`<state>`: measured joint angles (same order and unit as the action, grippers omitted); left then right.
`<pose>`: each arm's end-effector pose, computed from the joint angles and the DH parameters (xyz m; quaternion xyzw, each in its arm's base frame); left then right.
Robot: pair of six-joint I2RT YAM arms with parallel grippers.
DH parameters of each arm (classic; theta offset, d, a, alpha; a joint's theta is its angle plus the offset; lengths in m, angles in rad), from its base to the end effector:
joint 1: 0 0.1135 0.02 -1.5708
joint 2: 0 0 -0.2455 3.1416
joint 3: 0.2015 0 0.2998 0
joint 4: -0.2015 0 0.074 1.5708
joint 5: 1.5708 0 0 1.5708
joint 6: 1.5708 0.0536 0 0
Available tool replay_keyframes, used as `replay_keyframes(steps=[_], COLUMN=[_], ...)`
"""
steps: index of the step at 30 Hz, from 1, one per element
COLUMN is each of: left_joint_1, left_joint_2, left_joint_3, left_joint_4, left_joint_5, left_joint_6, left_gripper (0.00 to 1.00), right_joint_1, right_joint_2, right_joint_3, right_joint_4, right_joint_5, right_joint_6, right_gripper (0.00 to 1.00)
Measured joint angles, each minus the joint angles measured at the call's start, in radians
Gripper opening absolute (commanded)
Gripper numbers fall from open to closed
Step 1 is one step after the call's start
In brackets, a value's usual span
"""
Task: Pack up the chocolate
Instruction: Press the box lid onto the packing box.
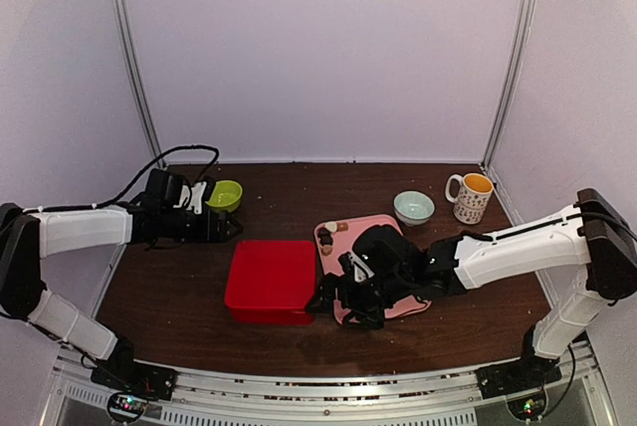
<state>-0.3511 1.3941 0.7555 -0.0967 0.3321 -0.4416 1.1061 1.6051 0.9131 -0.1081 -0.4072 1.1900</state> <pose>0.3141 -0.1337 0.1446 0.0262 0.9035 -0.2938 0.3108 0.1507 0.3481 0.1292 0.0379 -0.9099 -0.4126 0.0198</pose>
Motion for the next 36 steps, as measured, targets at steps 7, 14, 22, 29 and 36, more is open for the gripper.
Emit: replay_keyframes(steps=[7,14,22,29,36], left_joint_1=[0.008,0.008,0.008,0.008,0.014], left_joint_2=[0.057,0.155,0.229,0.273,0.300], left_joint_3=[0.000,0.032,0.063,0.085,0.079], left_joint_4=[0.022,0.021,0.029,0.059,0.114], left_joint_5=[0.035,0.071,0.106,0.174,0.229], left_joint_6=[-0.006,-0.006,-0.005,0.006,0.006], left_gripper=[0.87,0.65,0.51,0.36,0.31], right_joint_1=[0.007,0.006,0.002,-0.010,-0.027], right_joint_2=[0.081,0.171,0.203,0.212,0.216], right_joint_3=[0.019,0.003,-0.011,-0.018,-0.053], right_joint_4=[0.153,0.333,0.422,0.449,0.479], right_joint_5=[-0.050,-0.052,-0.037,-0.021,-0.010], right_joint_6=[0.082,0.227,0.306,0.337,0.348], right_gripper=[0.87,0.80,0.70,0.63,0.62])
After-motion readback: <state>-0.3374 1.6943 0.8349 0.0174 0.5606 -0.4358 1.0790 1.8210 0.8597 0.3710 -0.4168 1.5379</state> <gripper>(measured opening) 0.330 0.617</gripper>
